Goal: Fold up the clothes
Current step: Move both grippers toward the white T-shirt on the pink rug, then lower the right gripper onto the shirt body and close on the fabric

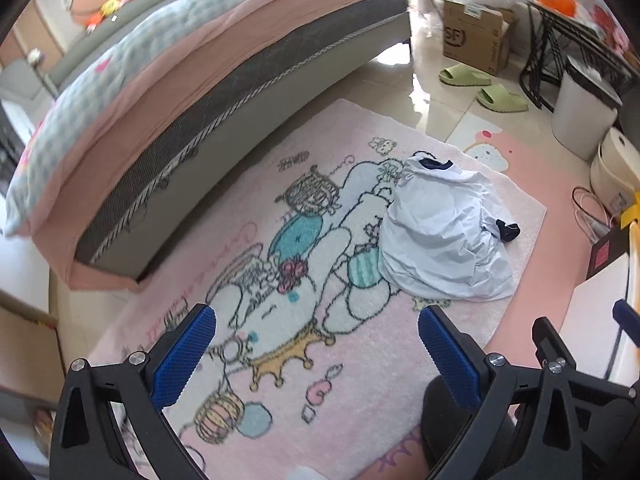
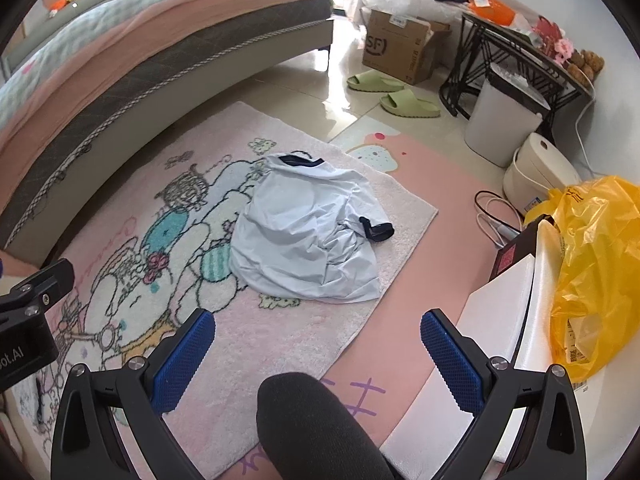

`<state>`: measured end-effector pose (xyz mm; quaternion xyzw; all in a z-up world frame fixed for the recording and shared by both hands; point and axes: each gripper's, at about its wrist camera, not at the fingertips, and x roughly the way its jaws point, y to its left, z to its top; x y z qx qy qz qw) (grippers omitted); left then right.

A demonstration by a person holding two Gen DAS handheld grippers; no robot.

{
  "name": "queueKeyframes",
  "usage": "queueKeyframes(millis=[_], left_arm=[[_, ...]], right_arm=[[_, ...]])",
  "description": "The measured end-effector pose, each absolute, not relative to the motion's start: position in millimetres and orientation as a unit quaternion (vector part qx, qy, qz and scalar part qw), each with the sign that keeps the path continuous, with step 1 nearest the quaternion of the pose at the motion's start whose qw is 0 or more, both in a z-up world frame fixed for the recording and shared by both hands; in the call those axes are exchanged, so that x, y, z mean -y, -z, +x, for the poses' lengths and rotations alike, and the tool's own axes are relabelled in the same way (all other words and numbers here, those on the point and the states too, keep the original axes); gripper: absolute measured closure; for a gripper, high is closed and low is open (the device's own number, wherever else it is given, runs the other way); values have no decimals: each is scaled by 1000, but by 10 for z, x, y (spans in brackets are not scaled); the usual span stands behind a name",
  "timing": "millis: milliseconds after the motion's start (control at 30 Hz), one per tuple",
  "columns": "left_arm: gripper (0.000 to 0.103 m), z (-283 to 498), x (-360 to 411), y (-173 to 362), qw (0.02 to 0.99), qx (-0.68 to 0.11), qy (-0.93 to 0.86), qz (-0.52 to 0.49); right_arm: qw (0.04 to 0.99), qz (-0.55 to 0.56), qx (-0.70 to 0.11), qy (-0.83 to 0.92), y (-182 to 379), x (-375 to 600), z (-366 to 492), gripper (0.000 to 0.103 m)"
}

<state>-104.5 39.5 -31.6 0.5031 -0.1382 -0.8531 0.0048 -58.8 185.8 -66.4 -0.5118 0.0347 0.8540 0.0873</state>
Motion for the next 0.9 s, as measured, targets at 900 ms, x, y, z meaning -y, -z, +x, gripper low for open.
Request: queueKeyframes(millis=[900], left_arm=[[0,-2020,-1053,1270,-70,139,879,451]], right_arm=[[138,-530,-139,-825,1518,-2630,-1599,0]])
